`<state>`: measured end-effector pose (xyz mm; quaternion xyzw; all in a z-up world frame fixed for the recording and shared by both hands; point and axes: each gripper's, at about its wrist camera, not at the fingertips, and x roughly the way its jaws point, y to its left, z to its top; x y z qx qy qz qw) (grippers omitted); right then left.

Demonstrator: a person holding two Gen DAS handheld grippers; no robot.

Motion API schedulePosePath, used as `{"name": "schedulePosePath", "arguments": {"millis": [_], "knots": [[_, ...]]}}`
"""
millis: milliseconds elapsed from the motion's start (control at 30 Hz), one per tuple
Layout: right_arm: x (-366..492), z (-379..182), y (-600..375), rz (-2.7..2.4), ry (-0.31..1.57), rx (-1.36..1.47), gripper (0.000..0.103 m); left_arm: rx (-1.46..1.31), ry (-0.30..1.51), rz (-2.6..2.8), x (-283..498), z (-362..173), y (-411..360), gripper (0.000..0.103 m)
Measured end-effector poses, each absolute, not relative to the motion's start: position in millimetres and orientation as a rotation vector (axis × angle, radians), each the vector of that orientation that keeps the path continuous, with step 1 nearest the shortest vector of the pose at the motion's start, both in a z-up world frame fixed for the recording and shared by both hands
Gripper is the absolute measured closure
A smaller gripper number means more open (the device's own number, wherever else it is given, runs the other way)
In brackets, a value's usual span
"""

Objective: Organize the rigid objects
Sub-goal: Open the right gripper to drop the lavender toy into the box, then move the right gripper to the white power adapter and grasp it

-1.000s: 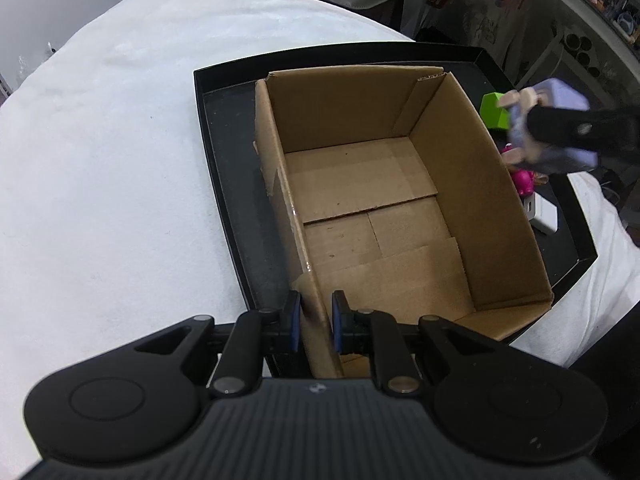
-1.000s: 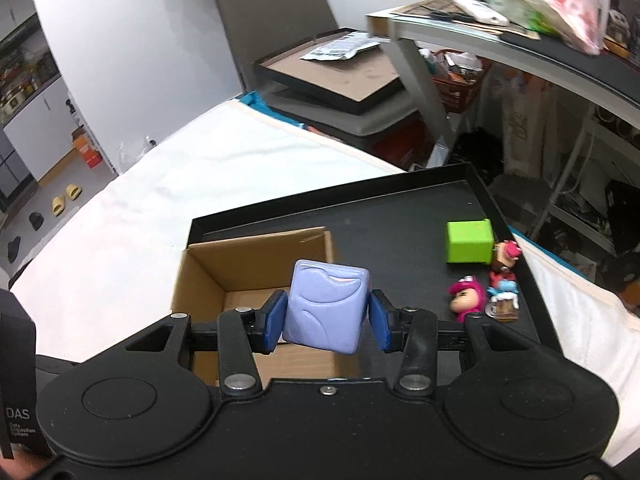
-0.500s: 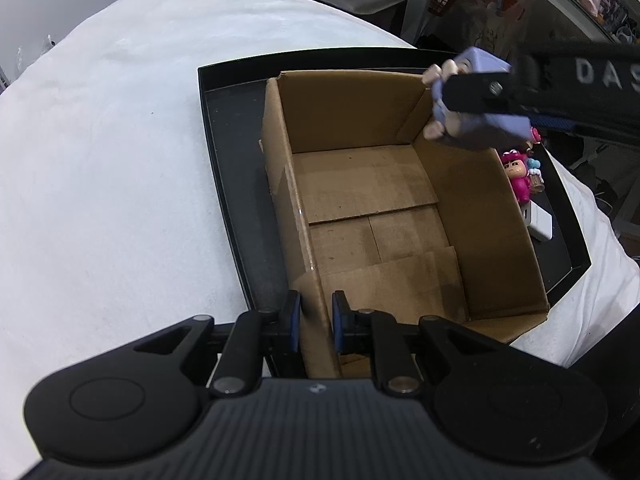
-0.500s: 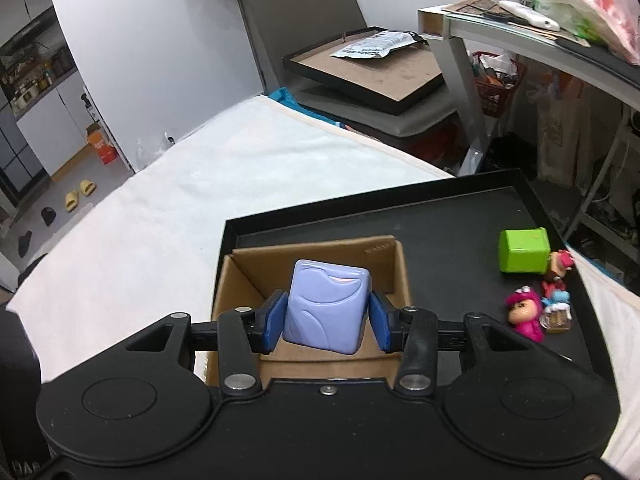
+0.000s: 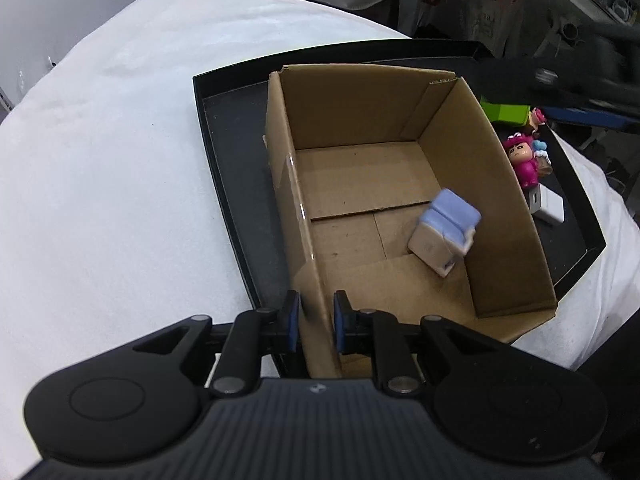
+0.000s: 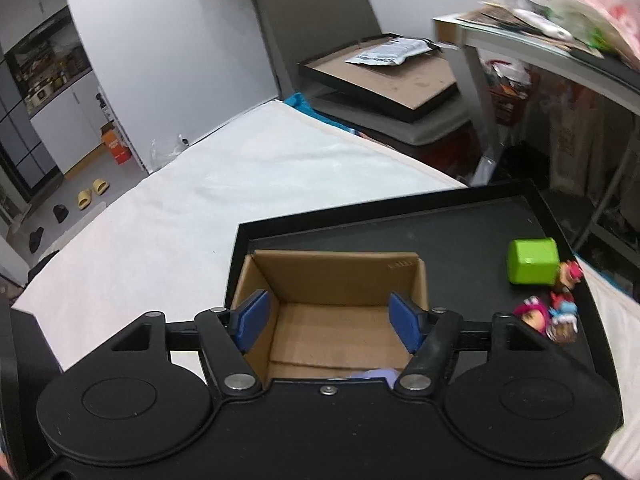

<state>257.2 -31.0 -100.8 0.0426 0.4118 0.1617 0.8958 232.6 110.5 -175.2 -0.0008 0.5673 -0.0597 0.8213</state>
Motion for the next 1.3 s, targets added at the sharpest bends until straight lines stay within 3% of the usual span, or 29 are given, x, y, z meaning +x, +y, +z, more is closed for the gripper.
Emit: {"name": "schedulePosePath", "arguments": {"millis": [67,267,467,633,733,1300], "knots": [[252,-100,-45,0.312,0.849,0.101,0.026,0.018,1.208,-0.122,231,-173,108,0.086],[242,-105,-87,0.237,0.863,0.140,0.024,0.052,1.186,-0.096,224,-164,105,0.085],[236,-113,-123,0.163,0.892,0.151,0.023,0.058,1.175,-0.070,220,-153,102,0.076],[239,-119,-152,0.132,0.900,0.162,0.020,0.042,1.142,-0.048,218,-146,102,0.043],[243,-126,-169,0.117,0.925,0.176,0.020,0.047,1.134,-0.039,218,-142,97,0.036],[269,-186,-218,0.168,1.054,0.154,0.016,0.020,1.157,0.008,229,-133,75,0.029]]}}
